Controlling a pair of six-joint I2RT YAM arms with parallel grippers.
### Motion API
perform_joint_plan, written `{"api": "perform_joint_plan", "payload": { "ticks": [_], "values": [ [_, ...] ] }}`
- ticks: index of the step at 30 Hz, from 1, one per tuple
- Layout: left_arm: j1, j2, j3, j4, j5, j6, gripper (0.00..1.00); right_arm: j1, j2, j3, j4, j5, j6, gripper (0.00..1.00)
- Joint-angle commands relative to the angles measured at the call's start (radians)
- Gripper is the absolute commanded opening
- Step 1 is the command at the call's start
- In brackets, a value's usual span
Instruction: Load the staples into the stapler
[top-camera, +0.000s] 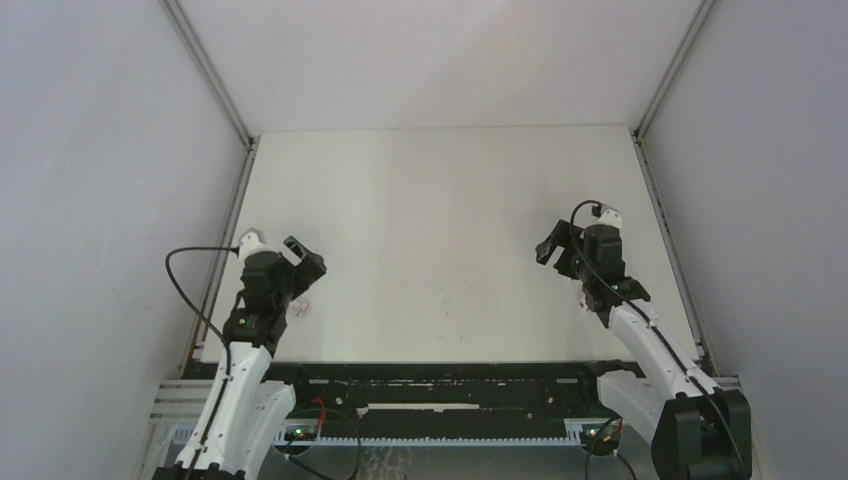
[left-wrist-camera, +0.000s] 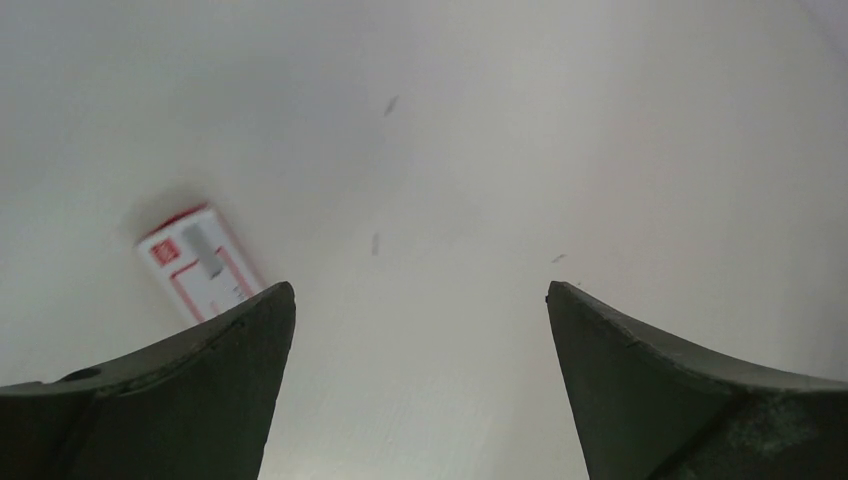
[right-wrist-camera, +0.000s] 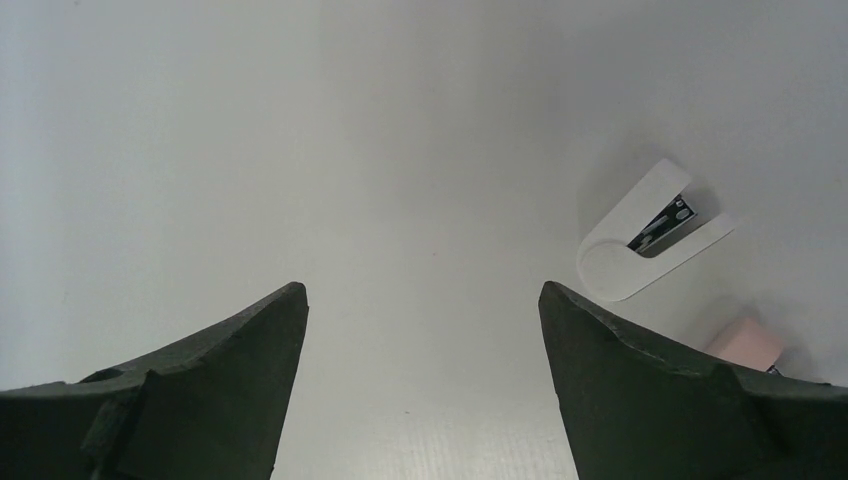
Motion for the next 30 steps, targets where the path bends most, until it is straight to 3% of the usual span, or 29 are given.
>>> {"api": "perform_joint_plan", "payload": {
  "ticks": [1, 4, 14, 24, 30],
  "values": [
    [-0.003, -0.018, -0.122, 0.045, -0.255, -0.233, 1.0, 0.033, 0.041, 0.03, 0.024, 0.026, -0.02, 0.85],
    [0.003, 0.013, -0.17, 0.043, -0.376, -0.282, 1.0, 0.041, 0.067, 0.03, 0.036, 0.004, -0.014, 0.85],
    [0.075, 0.234, -0.19, 0.127, -0.357, -0.281, 0.98, 0.045, 0.042, 0.03, 0.006, -0.001, -0.014, 0.84],
    [0.08, 0.367, -0.158, 0.189, -0.332, -0.253, 0.74, 0.043, -0.004, 0.031, -0.015, 0.013, -0.017, 0.84],
    [0.084, 0.415, -0.136, 0.192, -0.305, -0.22, 0.69, 0.042, -0.002, 0.03, -0.017, 0.007, -0.015, 0.84]
  ]
}}
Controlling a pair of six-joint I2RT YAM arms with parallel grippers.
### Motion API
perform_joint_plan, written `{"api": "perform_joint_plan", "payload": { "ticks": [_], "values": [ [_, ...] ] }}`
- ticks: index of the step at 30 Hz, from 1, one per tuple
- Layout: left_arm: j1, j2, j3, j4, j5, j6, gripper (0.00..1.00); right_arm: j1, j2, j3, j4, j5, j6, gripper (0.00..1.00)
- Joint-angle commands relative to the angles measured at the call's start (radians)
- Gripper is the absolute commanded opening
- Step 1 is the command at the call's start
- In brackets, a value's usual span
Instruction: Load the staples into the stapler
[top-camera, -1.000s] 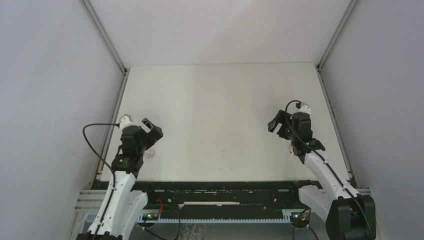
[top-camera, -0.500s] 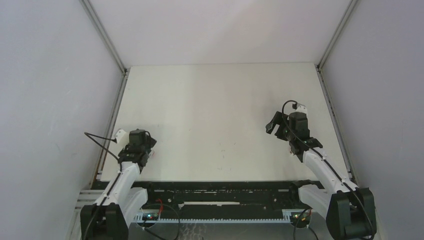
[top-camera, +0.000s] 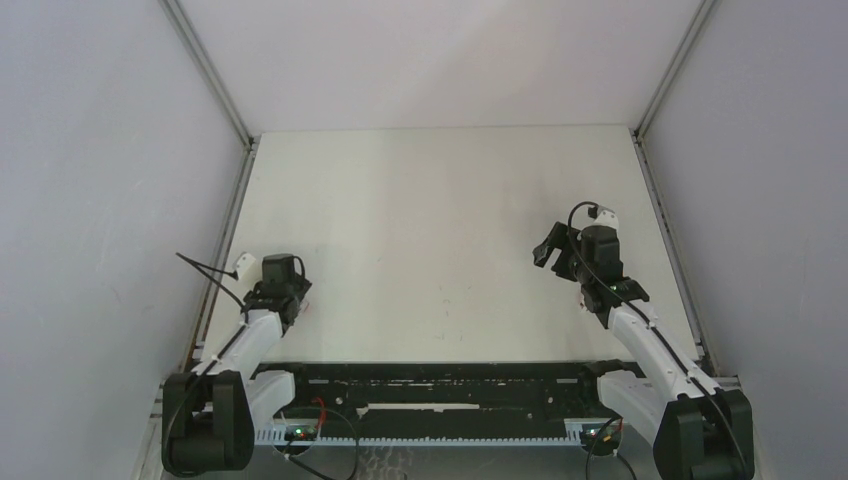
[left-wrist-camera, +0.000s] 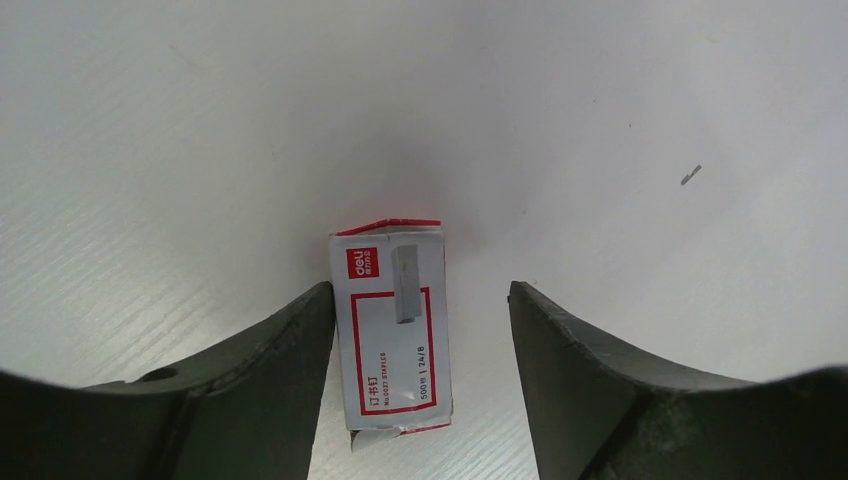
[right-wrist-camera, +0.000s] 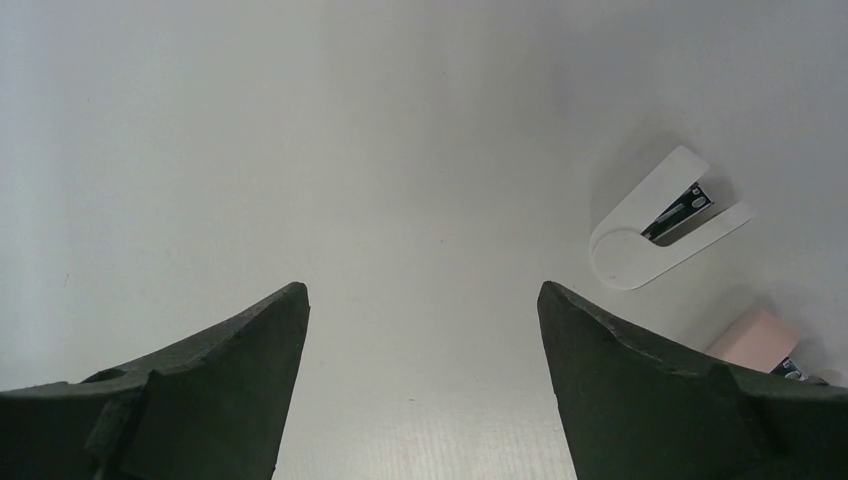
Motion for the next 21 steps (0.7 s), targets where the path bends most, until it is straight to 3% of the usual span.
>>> {"api": "perform_joint_plan", "payload": {
  "ticks": [1, 11, 21],
  "values": [
    [0.012, 0.034, 0.036, 0.01, 0.028, 0.034, 0.68, 0.004, -0.016, 0.03, 0.007, 0.006, -0.014, 0.84],
    [0.02, 0.048, 0.043, 0.009, 0.057, 0.066, 0.53, 0.004, -0.036, 0.03, -0.008, 0.012, -0.01, 0.84],
    [0.02, 0.075, 0.05, 0.057, 0.16, 0.178, 0.49, 0.004, -0.062, 0.03, -0.019, 0.007, -0.011, 0.84]
  ]
}}
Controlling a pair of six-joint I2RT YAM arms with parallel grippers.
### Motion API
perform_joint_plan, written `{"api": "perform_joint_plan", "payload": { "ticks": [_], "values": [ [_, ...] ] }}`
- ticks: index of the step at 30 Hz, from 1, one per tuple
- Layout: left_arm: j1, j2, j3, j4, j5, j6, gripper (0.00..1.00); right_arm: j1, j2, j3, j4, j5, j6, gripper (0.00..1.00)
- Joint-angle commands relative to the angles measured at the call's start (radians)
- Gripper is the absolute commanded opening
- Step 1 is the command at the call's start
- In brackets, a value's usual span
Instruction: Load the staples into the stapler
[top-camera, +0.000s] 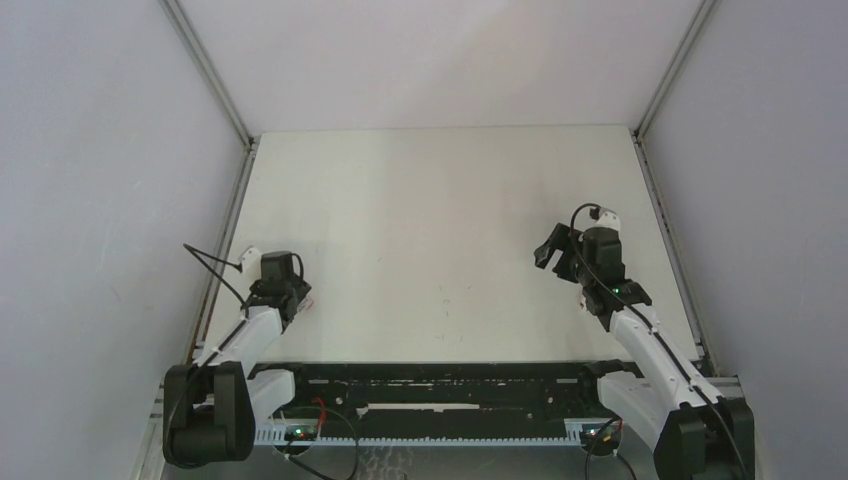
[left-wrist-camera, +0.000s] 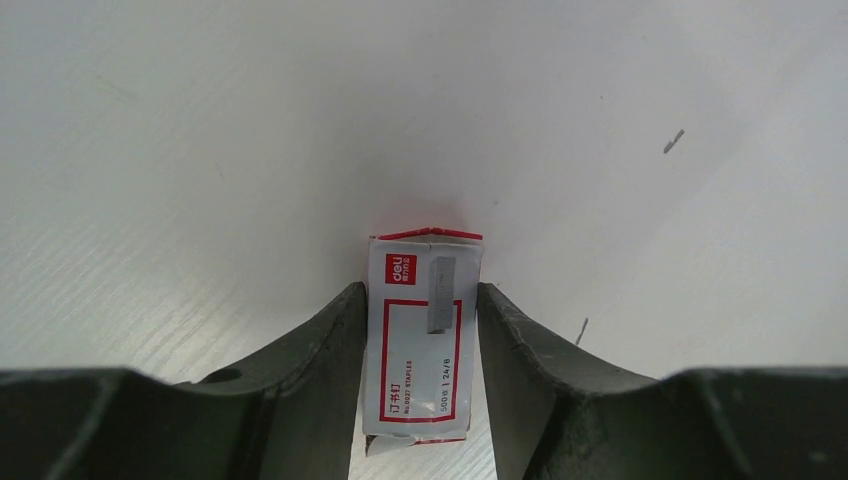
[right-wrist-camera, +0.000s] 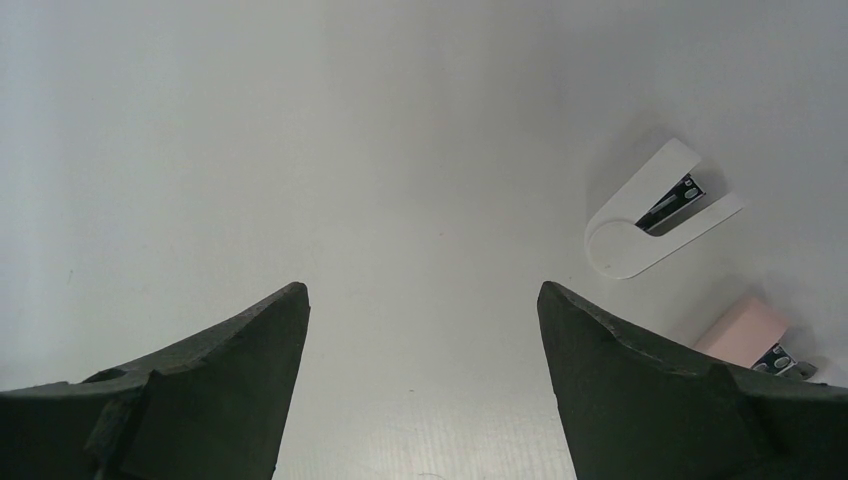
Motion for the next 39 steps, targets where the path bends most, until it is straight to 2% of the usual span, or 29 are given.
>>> {"api": "perform_joint_plan", "payload": {
  "ticks": [1, 5, 12, 18, 21, 26, 31, 35, 39],
  "values": [
    [-0.001, 0.038, 0.045, 0.006, 0.088, 0.076, 0.48, 0.004, -0.035, 0.03, 0.007, 0.008, -0.011, 0.84],
    [-0.068, 0.088, 0.096, 0.004, 0.092, 0.139, 0.48, 0.003, -0.048, 0.031, 0.002, 0.014, -0.017, 0.84],
    [-0.332, 0.251, 0.237, -0.017, 0.093, 0.245, 0.44, -0.001, -0.063, 0.03, -0.007, 0.022, -0.027, 0.84],
    [-0.564, 0.345, 0.319, 0.047, 0.156, 0.346, 0.44, -0.001, -0.062, 0.029, -0.008, 0.033, -0.035, 0.84],
    [-0.642, 0.387, 0.371, 0.049, 0.178, 0.431, 0.45, -0.001, -0.061, 0.029, -0.007, 0.037, -0.039, 0.84],
    [-0.713, 0.431, 0.414, 0.043, 0.222, 0.512, 0.5, 0.001, -0.063, 0.03, -0.006, 0.043, -0.051, 0.84],
    [-0.77, 0.467, 0.436, 0.016, 0.154, 0.53, 0.62, 0.004, -0.066, 0.022, 0.011, 0.043, -0.063, 0.84],
    [-0.795, 0.48, 0.444, 0.009, 0.118, 0.537, 0.68, 0.008, -0.05, 0.012, 0.043, 0.021, -0.058, 0.84],
    [-0.798, 0.491, 0.444, 0.009, 0.107, 0.536, 0.67, 0.02, -0.009, 0.012, 0.079, -0.025, -0.052, 0.84]
  ]
}}
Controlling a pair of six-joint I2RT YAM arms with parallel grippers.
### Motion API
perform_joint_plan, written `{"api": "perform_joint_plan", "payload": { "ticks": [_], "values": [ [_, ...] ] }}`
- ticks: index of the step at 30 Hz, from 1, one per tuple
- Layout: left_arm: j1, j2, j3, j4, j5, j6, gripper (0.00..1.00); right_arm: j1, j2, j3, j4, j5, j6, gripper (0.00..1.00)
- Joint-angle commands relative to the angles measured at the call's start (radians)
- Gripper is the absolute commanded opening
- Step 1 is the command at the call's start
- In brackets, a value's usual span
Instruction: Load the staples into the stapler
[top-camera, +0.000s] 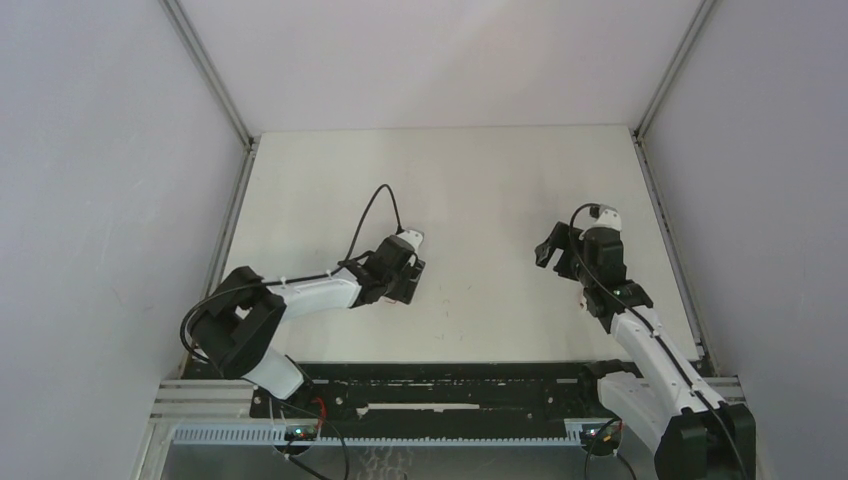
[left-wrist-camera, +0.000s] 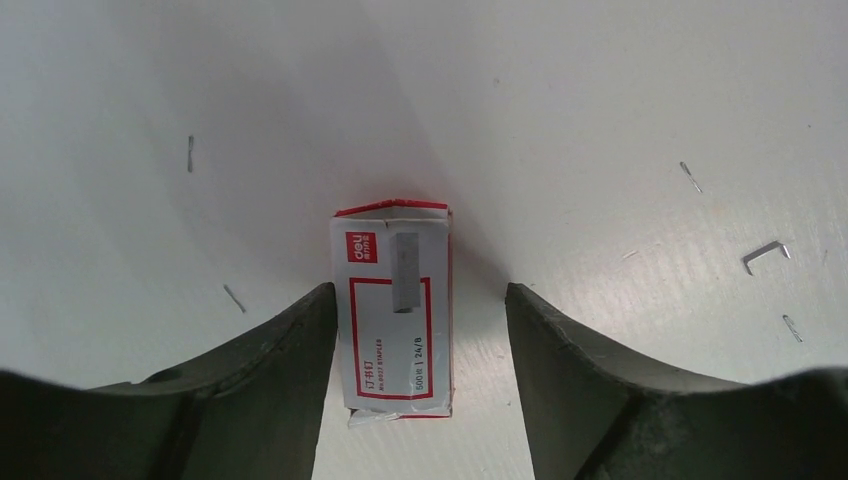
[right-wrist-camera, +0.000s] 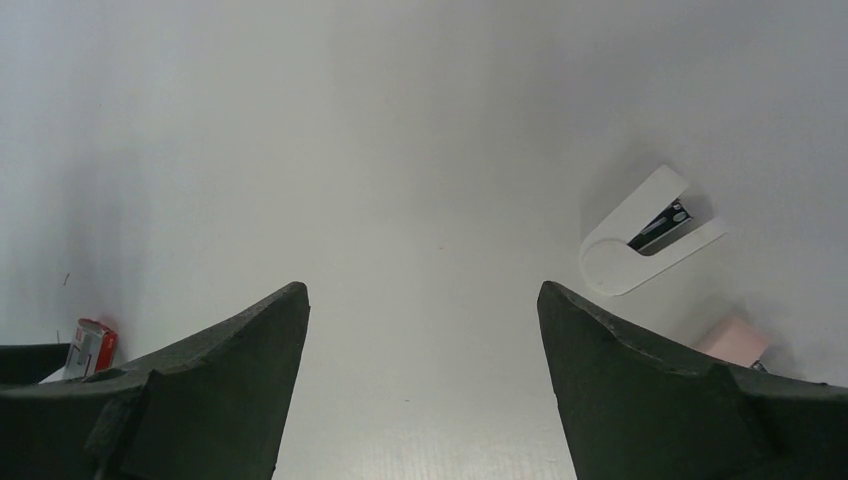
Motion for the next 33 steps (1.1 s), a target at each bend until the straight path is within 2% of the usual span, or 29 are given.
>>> {"api": "perform_joint_plan", "payload": {
  "ticks": [1, 7, 12, 20, 25, 33],
  "values": [
    [-0.005, 0.012, 0.054, 0.004, -0.04, 0.025, 0.65, 0.019, 0.04, 0.012, 0.089, -0.067, -0.017, 0.83],
    [-0.01, 0.018, 0.025, 0.033, 0.0, 0.046, 0.54, 0.112, 0.103, 0.032, 0.165, -0.169, -0.026, 0.82],
    [-0.09, -0.009, -0.021, 0.127, 0.088, 0.112, 0.53, 0.168, 0.185, 0.045, 0.244, -0.336, 0.017, 0.8],
    [-0.166, -0.026, -0.096, 0.262, 0.208, 0.176, 0.53, 0.251, 0.453, 0.144, 0.235, -0.46, 0.022, 0.66],
    [-0.218, -0.007, -0.079, 0.25, 0.186, 0.202, 0.52, 0.314, 0.6, 0.187, 0.294, -0.531, 0.053, 0.58],
    [-0.227, -0.006, -0.075, 0.239, 0.179, 0.214, 0.47, 0.392, 0.767, 0.27, 0.326, -0.598, 0.062, 0.43]
  ]
}}
